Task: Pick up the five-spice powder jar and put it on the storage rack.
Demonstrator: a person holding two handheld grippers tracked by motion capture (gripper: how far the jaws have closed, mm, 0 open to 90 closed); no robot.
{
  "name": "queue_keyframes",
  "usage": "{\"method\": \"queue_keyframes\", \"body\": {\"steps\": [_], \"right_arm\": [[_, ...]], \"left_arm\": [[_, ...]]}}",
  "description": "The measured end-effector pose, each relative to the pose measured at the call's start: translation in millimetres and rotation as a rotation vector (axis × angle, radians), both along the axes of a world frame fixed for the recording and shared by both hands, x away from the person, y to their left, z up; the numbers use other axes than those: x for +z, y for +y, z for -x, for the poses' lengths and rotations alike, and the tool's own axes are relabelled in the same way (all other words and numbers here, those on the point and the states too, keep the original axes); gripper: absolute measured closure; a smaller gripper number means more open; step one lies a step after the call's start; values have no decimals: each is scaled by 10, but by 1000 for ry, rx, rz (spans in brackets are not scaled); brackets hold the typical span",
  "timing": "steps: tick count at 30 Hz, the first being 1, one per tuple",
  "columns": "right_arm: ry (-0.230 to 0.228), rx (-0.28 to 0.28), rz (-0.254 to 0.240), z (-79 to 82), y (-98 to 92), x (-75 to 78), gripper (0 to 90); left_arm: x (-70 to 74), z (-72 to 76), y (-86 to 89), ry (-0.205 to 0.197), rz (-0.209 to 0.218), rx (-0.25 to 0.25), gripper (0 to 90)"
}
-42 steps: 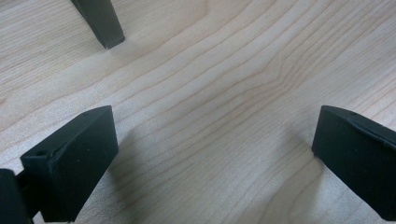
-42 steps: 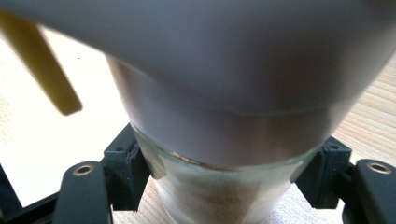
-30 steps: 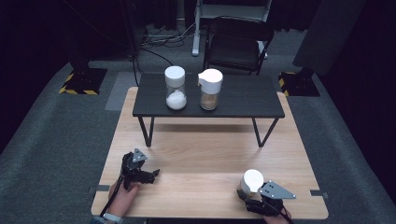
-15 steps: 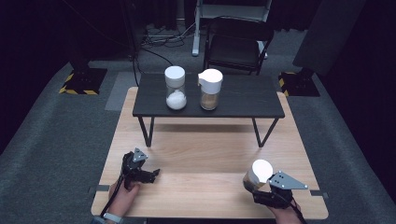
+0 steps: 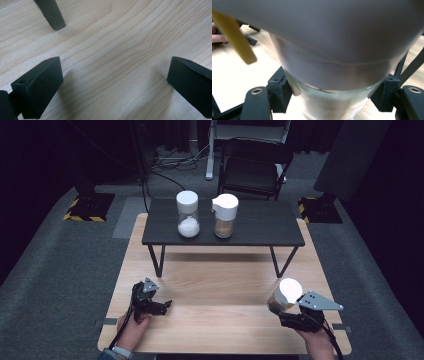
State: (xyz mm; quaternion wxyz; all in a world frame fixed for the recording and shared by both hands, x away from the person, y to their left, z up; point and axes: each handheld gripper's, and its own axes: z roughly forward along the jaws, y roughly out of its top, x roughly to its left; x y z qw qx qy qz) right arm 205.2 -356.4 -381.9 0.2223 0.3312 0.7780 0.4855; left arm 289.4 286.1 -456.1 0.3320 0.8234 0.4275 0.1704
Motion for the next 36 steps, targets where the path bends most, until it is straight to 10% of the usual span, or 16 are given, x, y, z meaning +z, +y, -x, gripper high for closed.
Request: {"method": "queue_keyframes", "body": {"steps": [36], "right_arm": [[5,55,3,-678,74,775,305]], "left_arm": [[-2,5,-75,2,5,28,2]]}}
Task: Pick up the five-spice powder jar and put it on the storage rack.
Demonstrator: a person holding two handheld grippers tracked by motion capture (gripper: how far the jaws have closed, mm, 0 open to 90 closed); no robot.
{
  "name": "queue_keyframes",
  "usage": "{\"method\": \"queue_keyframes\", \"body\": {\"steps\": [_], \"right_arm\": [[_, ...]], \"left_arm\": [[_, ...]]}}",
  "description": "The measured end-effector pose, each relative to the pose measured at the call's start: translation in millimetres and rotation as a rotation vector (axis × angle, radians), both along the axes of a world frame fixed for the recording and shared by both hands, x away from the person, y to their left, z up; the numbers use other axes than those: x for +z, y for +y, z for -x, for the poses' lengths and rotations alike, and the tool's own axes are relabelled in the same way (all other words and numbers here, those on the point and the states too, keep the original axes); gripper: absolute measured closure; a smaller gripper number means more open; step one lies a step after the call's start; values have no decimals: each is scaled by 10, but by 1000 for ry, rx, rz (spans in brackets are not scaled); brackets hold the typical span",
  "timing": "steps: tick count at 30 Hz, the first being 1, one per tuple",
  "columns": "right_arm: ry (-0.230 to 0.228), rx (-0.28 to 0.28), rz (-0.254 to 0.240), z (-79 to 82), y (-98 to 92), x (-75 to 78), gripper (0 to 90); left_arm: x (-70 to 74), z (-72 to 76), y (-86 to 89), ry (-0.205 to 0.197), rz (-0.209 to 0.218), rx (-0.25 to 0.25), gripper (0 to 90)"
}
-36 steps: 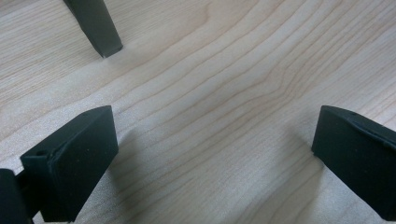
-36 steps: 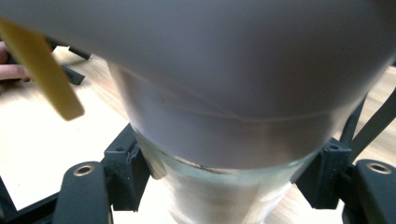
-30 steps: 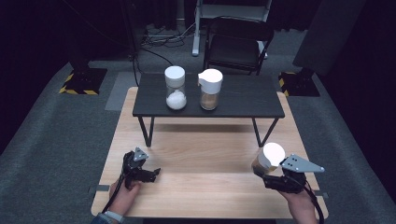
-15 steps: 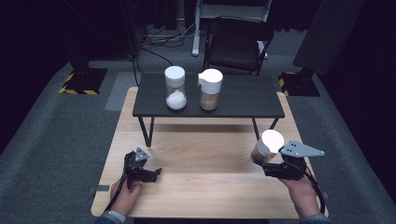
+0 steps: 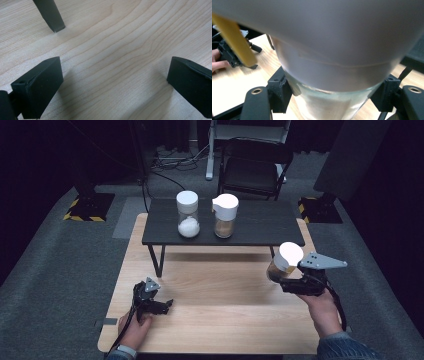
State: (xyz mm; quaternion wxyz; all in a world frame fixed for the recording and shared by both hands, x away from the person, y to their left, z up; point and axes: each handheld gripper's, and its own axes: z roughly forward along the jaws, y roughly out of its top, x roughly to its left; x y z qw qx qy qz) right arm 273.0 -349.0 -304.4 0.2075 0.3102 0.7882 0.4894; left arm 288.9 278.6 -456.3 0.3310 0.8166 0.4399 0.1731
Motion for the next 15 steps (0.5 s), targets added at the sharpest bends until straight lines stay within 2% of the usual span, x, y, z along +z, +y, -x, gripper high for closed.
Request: {"method": "queue_keyframes", "body": {"steps": [7,15], "right_arm": [[2,-4,10,-146,49,190,305],[-11,-13,16,-254,113,319,305]], "left_arm": [[0,0,0,0,0,0,2],[3,4,-3,1,-1,2,2]]}}
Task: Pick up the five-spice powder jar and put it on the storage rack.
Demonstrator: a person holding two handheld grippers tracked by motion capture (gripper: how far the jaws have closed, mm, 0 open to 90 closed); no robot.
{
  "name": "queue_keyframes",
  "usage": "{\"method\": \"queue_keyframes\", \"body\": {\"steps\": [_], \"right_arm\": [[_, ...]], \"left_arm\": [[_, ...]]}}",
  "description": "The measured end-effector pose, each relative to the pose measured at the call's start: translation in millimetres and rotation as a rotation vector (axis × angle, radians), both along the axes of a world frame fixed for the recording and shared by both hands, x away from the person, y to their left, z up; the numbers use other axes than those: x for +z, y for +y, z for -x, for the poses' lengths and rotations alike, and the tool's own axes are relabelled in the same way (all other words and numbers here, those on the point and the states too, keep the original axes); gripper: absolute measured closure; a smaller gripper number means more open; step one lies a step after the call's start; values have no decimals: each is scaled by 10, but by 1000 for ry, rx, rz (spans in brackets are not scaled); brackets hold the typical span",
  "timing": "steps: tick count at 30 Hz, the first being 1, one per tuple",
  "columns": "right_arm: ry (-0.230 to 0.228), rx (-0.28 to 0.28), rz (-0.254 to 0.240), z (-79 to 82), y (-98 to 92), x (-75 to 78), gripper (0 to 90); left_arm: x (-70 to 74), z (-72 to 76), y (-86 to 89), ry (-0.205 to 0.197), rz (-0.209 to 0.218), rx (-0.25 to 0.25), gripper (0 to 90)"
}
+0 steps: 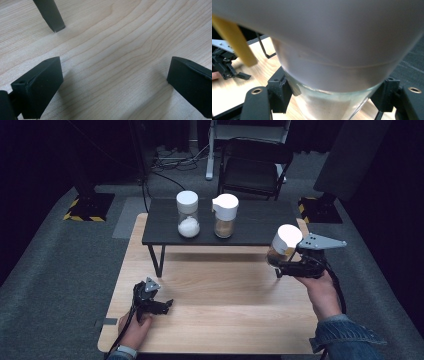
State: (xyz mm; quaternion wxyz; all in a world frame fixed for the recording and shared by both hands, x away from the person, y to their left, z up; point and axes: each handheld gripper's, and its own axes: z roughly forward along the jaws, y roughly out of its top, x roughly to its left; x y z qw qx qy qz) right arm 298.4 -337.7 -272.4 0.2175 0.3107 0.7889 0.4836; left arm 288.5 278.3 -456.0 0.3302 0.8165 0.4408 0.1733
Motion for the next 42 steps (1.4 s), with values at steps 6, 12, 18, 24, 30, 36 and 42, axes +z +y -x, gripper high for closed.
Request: {"method": "queue_keyframes", "body": {"steps": [6,12,18,24,30,36,42], "right_arm": [[-1,-4,-2,-103,41,81,305],[-11,-7,0,-195,105,174,305],[-5,-6,8,-300,190,257,305],[-1,-17,3,-428,244,297,305],[7,-28,5,-570,296,346,305],[5,-36,12,-684,358,375,305],[7,-29,27,-776,439,359,305]], "left_arm": [[0,0,0,0,0,0,2],[0,0,0,0,0,0,2],[0,0,0,0,0,0,2],[0,0,0,0,0,0,2],[1,0,0,0,0,0,2],[0,0,0,0,0,0,2],[0,0,0,0,1,1,2]]}}
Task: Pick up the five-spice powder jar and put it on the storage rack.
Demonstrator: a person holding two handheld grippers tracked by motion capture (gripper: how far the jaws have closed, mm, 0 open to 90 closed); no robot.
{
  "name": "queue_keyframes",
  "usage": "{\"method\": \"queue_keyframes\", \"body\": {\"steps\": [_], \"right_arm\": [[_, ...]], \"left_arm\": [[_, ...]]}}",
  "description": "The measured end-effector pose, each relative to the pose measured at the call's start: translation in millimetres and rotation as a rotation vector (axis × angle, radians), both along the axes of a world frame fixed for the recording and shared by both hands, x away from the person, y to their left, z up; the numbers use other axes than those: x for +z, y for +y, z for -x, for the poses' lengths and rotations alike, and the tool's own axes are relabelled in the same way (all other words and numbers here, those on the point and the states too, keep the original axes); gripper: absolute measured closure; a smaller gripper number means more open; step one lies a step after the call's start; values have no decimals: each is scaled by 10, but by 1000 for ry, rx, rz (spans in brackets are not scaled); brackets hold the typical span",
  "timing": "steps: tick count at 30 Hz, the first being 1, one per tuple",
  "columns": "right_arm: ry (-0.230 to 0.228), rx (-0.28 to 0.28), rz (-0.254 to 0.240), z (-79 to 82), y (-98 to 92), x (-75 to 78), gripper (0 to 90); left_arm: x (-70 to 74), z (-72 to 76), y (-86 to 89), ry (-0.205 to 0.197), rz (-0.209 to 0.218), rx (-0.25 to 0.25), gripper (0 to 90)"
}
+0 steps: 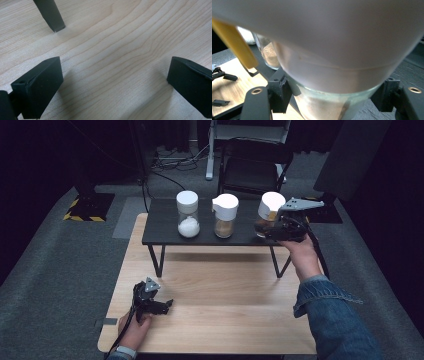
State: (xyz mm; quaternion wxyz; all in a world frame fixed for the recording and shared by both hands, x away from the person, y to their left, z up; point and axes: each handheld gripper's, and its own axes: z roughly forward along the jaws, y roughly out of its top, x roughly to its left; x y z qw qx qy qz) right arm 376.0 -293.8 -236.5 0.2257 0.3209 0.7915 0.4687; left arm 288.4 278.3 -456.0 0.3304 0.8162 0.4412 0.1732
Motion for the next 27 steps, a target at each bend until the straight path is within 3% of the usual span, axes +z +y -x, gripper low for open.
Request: {"method": "queue_keyframes", "body": {"steps": [18,27], "right_arm": [[42,7,24,-229,129,-105,305],[58,-2,11,-299,111,-171,305]], "left_arm": [[0,0,0,0,0,0,2],[-1,0,1,0,0,0,2]]}}
